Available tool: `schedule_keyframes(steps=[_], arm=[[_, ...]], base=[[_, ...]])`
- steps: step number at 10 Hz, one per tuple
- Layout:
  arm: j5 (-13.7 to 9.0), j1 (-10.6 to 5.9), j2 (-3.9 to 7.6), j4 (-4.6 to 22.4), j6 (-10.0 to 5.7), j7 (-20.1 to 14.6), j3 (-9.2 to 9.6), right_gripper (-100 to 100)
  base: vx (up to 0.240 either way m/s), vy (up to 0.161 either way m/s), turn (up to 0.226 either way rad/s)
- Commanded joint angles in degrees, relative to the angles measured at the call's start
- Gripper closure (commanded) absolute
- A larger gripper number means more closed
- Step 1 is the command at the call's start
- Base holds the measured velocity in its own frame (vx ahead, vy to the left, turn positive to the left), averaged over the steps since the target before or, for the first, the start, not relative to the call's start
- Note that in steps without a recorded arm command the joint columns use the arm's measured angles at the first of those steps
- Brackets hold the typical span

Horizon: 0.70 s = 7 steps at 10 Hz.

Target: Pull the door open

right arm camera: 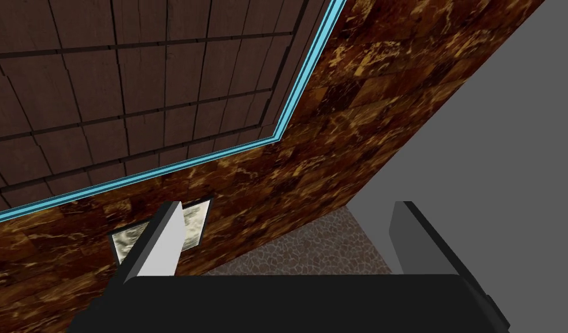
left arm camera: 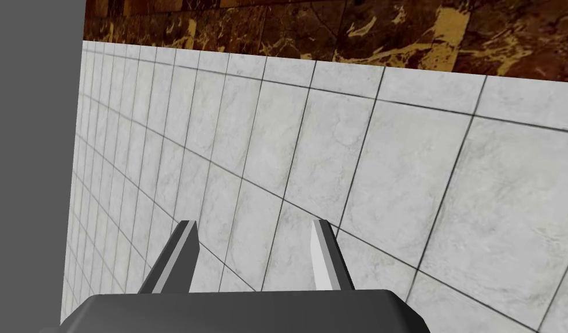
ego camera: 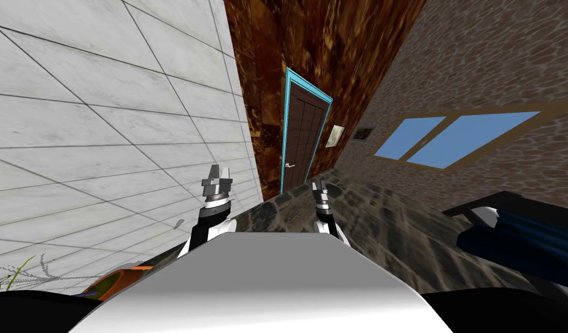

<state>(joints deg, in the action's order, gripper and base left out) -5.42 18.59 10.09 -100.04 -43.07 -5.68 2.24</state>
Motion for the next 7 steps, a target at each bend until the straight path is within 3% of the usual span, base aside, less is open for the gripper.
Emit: schedule_keyframes(steps=[1,7], arm=[[-0.3,-0.21,0.49,2.1,-0.68,-0.3,0.53,-100],[-1.9,-2.44,2.72,11.0,-2.58,-1.8,1.9,-100]], base=[[0.101,-0.016,0.103],[0.096,-0.032,0.138]])
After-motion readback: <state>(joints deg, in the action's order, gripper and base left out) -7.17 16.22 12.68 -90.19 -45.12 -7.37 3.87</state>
